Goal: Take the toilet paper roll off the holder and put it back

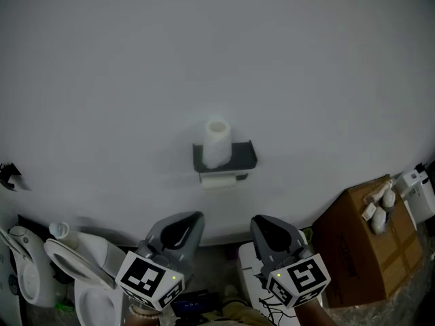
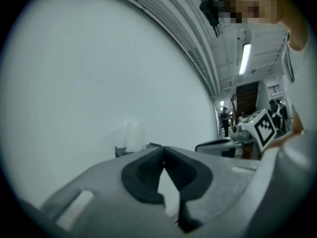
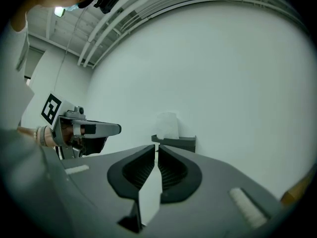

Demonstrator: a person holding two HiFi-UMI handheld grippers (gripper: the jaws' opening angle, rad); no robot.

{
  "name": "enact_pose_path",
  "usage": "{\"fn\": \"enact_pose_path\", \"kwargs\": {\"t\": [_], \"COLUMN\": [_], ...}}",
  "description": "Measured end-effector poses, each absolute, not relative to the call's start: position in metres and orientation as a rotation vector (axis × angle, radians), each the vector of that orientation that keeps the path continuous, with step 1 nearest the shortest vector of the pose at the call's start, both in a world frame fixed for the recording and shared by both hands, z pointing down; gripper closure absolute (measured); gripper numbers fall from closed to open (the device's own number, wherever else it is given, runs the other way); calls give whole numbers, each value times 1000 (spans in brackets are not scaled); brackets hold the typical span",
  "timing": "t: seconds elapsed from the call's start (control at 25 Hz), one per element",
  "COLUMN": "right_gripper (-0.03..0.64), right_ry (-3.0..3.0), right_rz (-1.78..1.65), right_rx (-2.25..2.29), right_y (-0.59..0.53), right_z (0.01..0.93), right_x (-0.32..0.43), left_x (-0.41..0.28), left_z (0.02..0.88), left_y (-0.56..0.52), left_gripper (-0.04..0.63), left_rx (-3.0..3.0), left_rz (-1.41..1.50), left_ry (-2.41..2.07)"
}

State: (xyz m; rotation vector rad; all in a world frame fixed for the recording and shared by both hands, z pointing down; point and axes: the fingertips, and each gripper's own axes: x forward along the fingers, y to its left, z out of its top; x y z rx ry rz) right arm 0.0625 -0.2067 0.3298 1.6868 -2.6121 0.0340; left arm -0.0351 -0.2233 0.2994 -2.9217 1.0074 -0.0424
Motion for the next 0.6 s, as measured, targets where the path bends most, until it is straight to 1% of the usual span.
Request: {"fn": "enact_pose_path", "kwargs": {"t": [0.6], "right_gripper": [598], "right_ry": [-2579], "right_rz": [35], "right_rx": [1698], "right_y": [-161], "right_z": [343], "right_x": [51], "left_x": [-52], "left_z": [329], "left_y": [-168], "left_gripper": [600], "left_rx": [-2968], "left_rz": [-135], "left_ry": [1019]}}
